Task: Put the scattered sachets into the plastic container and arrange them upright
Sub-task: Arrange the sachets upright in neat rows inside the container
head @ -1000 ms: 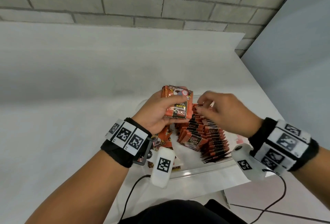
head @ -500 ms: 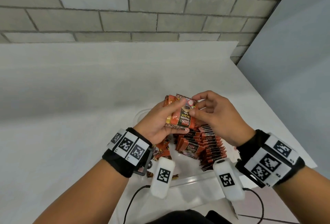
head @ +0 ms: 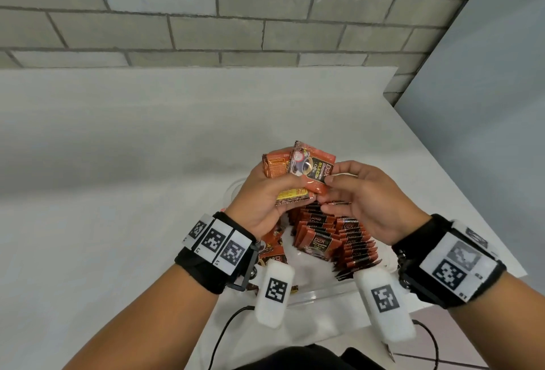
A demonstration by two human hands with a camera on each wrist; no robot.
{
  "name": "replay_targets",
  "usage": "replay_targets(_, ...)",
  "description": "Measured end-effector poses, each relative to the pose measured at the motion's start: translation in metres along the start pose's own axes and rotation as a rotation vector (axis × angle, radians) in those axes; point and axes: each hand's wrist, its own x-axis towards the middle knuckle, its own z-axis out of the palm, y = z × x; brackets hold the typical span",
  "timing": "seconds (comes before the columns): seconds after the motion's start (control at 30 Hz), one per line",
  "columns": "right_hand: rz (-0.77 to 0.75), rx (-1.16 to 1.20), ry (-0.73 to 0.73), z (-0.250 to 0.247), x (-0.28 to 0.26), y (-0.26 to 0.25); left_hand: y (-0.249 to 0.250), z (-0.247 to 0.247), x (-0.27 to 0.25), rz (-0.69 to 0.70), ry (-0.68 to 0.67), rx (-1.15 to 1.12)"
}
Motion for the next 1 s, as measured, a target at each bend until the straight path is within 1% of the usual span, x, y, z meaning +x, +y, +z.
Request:
replay_targets(0.07, -0.037, 0.031, 0.008, -0.003, 0.002, -0.003, 0.001, 0.001, 0.000, -0.018, -0.018, -0.016)
replay_targets(0.17, -0.097, -0.051, 0.027, -0.006, 0.004, -0.008, 0.003, -0.001, 0.002, -0.022, -0.015, -0.032)
replay_targets(0.23, -0.100, -0.126, 0.033, -0.008, 0.004, -0.011, 0.002, -0.003, 0.002, -0.016, -0.024, -0.020)
replay_targets(0.33, -0.082, -0.156, 0.046, -0.014, 0.004, -0.018, 0.002, -0.006, 0.001, -0.008, -0.040, -0.025)
replay_targets(0.4, -0.096, -0.188, 0.061, -0.021, 0.001, -0.023, 0.004, -0.010, 0.001, -0.002, -0.015, -0.076)
replay_targets(0.43, -0.111, -0.242, 0.057, -0.024, -0.002, -0.024, 0.005, -0.013, 0.002, 0.001, 0.022, -0.106)
replay_targets(0.47, -0.126, -0.340, 0.039, -0.025, -0.005, -0.023, 0.006, -0.015, 0.004, 0.000, 0.067, -0.132)
replay_targets(0.53, -0.150, -0.671, -0.026, -0.024, -0.013, -0.016, 0.008, -0.019, 0.006, -0.012, 0.132, -0.152)
replay_targets(0.6, -0.194, -1.033, -0.108, -0.017, -0.018, -0.004, 0.008, -0.019, 0.007, -0.027, 0.151, -0.139)
replay_targets(0.67, -0.252, -1.250, -0.197, -0.011, -0.018, 0.008, 0.009, -0.018, 0.008, -0.028, 0.153, -0.127)
replay_targets(0.77, -0.229, -1.439, -0.282, -0.004, -0.013, 0.021, 0.010, -0.016, 0.008, -0.023, 0.157, -0.126)
replay_targets(0.9, -0.168, -1.592, -0.363, 0.000, -0.003, 0.030, 0.010, -0.014, 0.006, -0.023, 0.160, -0.117)
replay_targets(1.0, -0.189, -1.715, -0.403, 0.002, 0.004, 0.035, 0.008, -0.014, 0.004, -0.029, 0.157, -0.110)
